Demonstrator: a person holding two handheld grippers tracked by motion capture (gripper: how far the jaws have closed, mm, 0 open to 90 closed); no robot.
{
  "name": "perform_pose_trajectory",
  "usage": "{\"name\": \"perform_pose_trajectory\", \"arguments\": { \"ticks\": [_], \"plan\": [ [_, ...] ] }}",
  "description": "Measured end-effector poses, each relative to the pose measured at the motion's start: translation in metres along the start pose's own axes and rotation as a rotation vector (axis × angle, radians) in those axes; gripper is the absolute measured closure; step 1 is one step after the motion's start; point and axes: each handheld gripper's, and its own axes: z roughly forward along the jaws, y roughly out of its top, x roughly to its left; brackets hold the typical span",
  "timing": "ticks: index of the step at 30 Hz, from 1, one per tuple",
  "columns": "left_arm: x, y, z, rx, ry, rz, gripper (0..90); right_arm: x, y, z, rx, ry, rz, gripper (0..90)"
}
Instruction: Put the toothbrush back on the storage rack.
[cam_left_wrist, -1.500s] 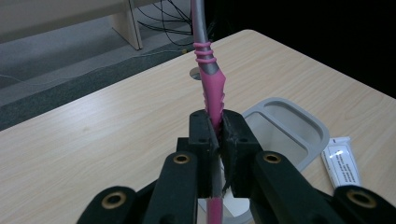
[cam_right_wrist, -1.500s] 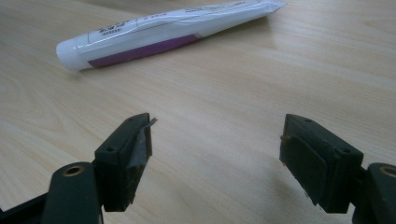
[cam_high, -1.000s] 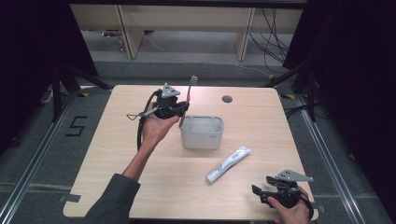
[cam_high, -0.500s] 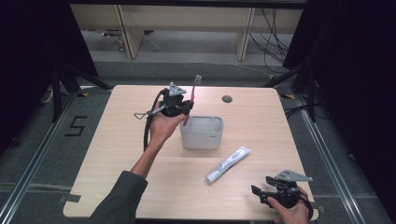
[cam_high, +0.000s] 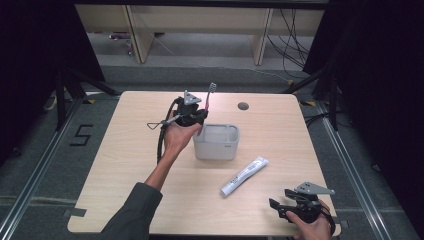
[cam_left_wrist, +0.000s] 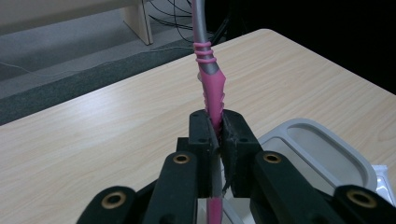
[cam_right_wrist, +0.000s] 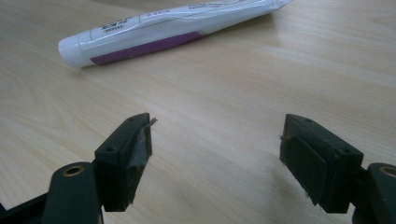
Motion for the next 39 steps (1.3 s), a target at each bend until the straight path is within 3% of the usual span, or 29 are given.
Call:
{"name": "perform_pose_trajectory", "arguments": {
  "ticks": [1, 7, 12, 13, 15, 22, 24, 25, 26, 27, 32, 39],
  "plan": [
    [0.001, -0.001, 0.001, -0.001, 0.002, 0.000, 82.8, 0.003, 0.000, 0.000, 0.011, 0.012, 0.040, 25.6],
    [0.005, -0.010, 0.009, 0.004, 0.009, -0.023, 82.8, 0.004, -0.001, 0.000, 0.016, 0.019, 0.050, 25.6],
    [0.008, -0.016, 0.011, -0.007, 0.012, -0.037, 82.7, 0.003, 0.000, 0.000, 0.014, 0.012, 0.038, 25.6],
    [0.009, -0.017, 0.011, 0.005, 0.014, -0.034, 82.7, 0.000, 0.000, 0.000, 0.002, 0.003, -0.002, 25.6],
    [0.009, -0.018, 0.011, 0.003, 0.016, -0.036, 82.7, 0.000, 0.000, 0.000, 0.002, -0.007, -0.007, 25.6],
    [0.011, -0.024, 0.014, 0.008, 0.012, -0.020, 82.7, 0.000, 0.000, 0.000, 0.001, 0.002, -0.004, 25.6],
    [0.011, -0.025, 0.014, 0.016, 0.011, -0.010, 82.7, 0.003, 0.000, 0.000, 0.019, 0.014, 0.044, 25.6],
    [0.012, -0.025, 0.014, 0.019, 0.009, -0.009, 82.7, 0.003, 0.000, 0.000, 0.019, 0.014, 0.044, 25.6],
    [0.011, -0.026, 0.015, 0.012, 0.012, -0.021, 82.6, 0.000, 0.000, 0.000, 0.003, 0.004, -0.001, 25.6],
    [0.012, -0.028, 0.015, 0.019, 0.012, -0.023, 82.6, 0.000, 0.000, 0.000, 0.003, -0.006, -0.006, 25.6],
    [0.012, -0.031, 0.016, 0.017, 0.008, -0.029, 82.5, 0.000, 0.000, 0.000, 0.004, -0.006, -0.004, 25.6],
    [0.012, -0.035, 0.017, 0.038, 0.002, -0.005, 82.2, 0.001, 0.000, 0.000, 0.005, -0.007, -0.003, 25.6]
  ]
}}
